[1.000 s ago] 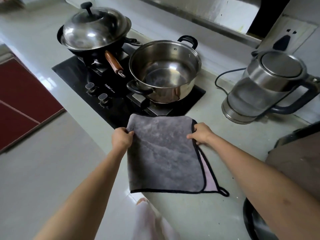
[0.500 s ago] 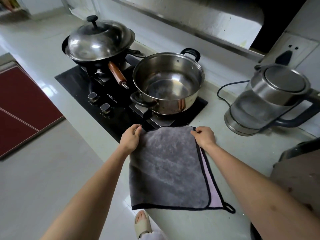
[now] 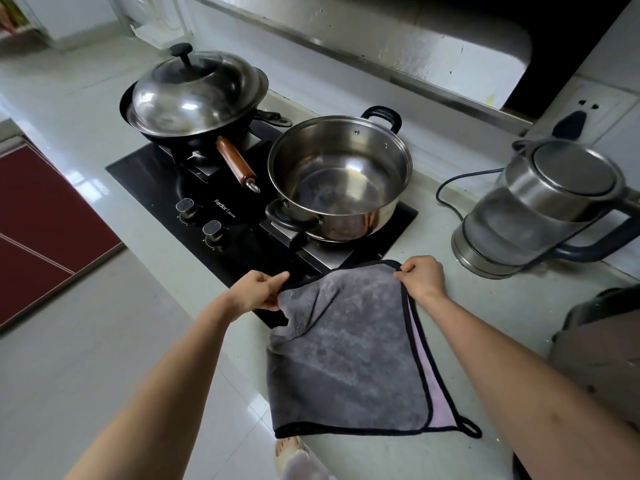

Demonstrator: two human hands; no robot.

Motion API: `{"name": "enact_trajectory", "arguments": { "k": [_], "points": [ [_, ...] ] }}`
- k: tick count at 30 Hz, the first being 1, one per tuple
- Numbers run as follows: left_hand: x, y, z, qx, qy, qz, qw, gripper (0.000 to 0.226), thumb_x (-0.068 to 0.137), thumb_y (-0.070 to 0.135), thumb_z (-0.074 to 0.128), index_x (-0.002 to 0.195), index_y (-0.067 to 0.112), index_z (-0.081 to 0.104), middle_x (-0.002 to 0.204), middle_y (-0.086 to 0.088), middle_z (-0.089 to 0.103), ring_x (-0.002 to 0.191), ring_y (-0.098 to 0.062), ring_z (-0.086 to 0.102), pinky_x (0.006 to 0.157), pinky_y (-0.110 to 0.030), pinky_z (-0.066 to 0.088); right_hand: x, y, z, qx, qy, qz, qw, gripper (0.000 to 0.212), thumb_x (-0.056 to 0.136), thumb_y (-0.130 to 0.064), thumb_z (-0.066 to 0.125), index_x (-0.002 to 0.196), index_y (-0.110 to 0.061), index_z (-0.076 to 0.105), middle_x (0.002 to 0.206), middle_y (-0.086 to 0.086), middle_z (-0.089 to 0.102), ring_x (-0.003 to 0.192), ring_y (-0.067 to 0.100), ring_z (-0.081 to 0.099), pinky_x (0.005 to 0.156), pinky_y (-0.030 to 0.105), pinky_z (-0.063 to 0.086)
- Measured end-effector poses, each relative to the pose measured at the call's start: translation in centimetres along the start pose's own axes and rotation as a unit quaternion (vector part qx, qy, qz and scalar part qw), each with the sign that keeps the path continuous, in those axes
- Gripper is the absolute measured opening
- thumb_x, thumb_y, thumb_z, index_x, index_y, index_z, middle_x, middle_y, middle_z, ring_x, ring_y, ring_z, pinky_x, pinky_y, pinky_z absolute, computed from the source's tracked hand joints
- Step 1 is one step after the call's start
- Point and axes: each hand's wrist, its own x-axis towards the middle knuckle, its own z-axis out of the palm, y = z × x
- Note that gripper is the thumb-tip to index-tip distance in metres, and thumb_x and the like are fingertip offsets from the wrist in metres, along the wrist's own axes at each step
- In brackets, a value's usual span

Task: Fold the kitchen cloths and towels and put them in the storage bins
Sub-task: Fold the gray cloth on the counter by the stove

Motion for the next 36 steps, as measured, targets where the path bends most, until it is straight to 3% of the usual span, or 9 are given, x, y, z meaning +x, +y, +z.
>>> {"name": "enact_trajectory", "arguments": {
  "k": [4,10,12,14,16,22,26,31,36],
  "points": [
    [-0.5,-0.3,-1.1,-0.013,0.006,0.017,1.000,0.024,0.085,0.015,0.070,0.080,-0.008,0.071,0.073,-0.013,0.071,0.073,-0.018,0.068,0.071,-0.022,0.058,0.2,0.2,-0.2,0.032,-0.001,0.033,0.999,0.009,0.080,-0.006,0.069,0.077,0.003,0.070,0.081,0.012,0.069,0.078,0.023,0.059,0.068,0.019,0.038],
    [-0.1,0.5,-1.0,0.061,0.295,0.088,0.949,0.019,0.071,0.021,0.082,0.063,0.009,0.071,0.063,-0.003,0.069,0.057,-0.010,0.063,0.058,-0.024,0.051,0.4,0.2,0.5,0.035,-0.010,0.037,0.999,0.012,0.085,-0.006,0.062,0.073,-0.007,0.059,0.074,0.005,0.059,0.077,0.022,0.056,0.068,0.021,0.037],
    [0.4,0.3,0.1,0.056,0.345,0.090,0.933,0.018,0.075,0.024,0.080,0.081,0.009,0.072,0.079,-0.003,0.071,0.073,-0.015,0.065,0.072,-0.029,0.054,0.4,0.0,1.1,0.039,0.005,0.042,0.998,0.012,0.084,-0.008,0.065,0.075,-0.007,0.057,0.082,0.010,0.064,0.082,0.026,0.058,0.070,0.024,0.041],
    [0.8,-0.5,1.3,0.038,0.314,0.079,0.946,0.049,0.080,0.028,0.076,0.121,0.006,0.059,0.112,-0.008,0.065,0.100,-0.020,0.063,0.093,-0.032,0.049,0.3,-0.1,1.6,0.033,0.000,0.036,0.999,0.017,0.084,-0.015,0.068,0.078,-0.007,0.055,0.088,0.014,0.065,0.087,0.030,0.059,0.074,0.031,0.044],
    [0.8,-2.2,2.1,0.044,0.277,0.069,0.957,0.072,0.082,0.029,0.073,0.141,0.007,0.038,0.130,-0.010,0.053,0.116,-0.024,0.055,0.102,-0.036,0.044,-0.1,0.1,2.0,0.017,-0.026,0.022,0.999,0.023,0.085,-0.023,0.068,0.082,-0.008,0.051,0.089,0.015,0.063,0.089,0.032,0.059,0.073,0.033,0.043],
    [-3.3,-5.4,4.3,0.092,0.289,0.082,0.949,0.055,0.085,0.028,0.070,0.128,0.008,0.043,0.114,-0.005,0.057,0.093,-0.019,0.060,0.079,-0.030,0.049,-3.1,2.4,0.7,-0.031,-0.011,-0.024,0.999,0.031,0.082,-0.022,0.070,0.103,-0.006,0.054,0.104,0.014,0.058,0.096,0.031,0.057,0.077,0.033,0.043],
    [-7.3,-8.5,6.9,0.200,0.203,0.119,0.951,0.079,0.078,0.045,0.071,0.141,0.018,0.032,0.134,-0.003,0.042,0.115,-0.020,0.050,0.099,-0.039,0.046,-6.4,3.8,0.3,-0.106,-0.072,-0.041,0.991,0.024,0.087,-0.034,0.064,0.084,-0.010,0.058,0.093,0.011,0.063,0.090,0.032,0.060,0.073,0.036,0.048],
    [-11.2,-11.8,8.1,0.263,0.142,0.187,0.936,0.114,0.064,0.071,0.067,0.152,0.025,0.012,0.154,0.005,0.010,0.139,-0.012,0.017,0.115,-0.030,0.023,-9.5,3.6,0.4,-0.124,-0.063,0.050,0.989,0.043,0.089,-0.037,0.061,0.112,-0.003,0.052,0.115,0.018,0.058,0.102,0.038,0.059,0.074,0.037,0.046],
    [-13.1,-13.5,8.0,0.284,0.109,0.209,0.929,0.101,0.058,0.061,0.079,0.141,0.025,0.033,0.141,0.008,0.025,0.127,-0.015,0.038,0.102,-0.032,0.046,-12.0,4.6,0.6,-0.133,-0.101,0.077,0.983,0.027,0.093,-0.030,0.054,0.101,-0.005,0.058,0.111,0.015,0.063,0.092,0.034,0.060,0.068,0.031,0.043]
  ]
}}
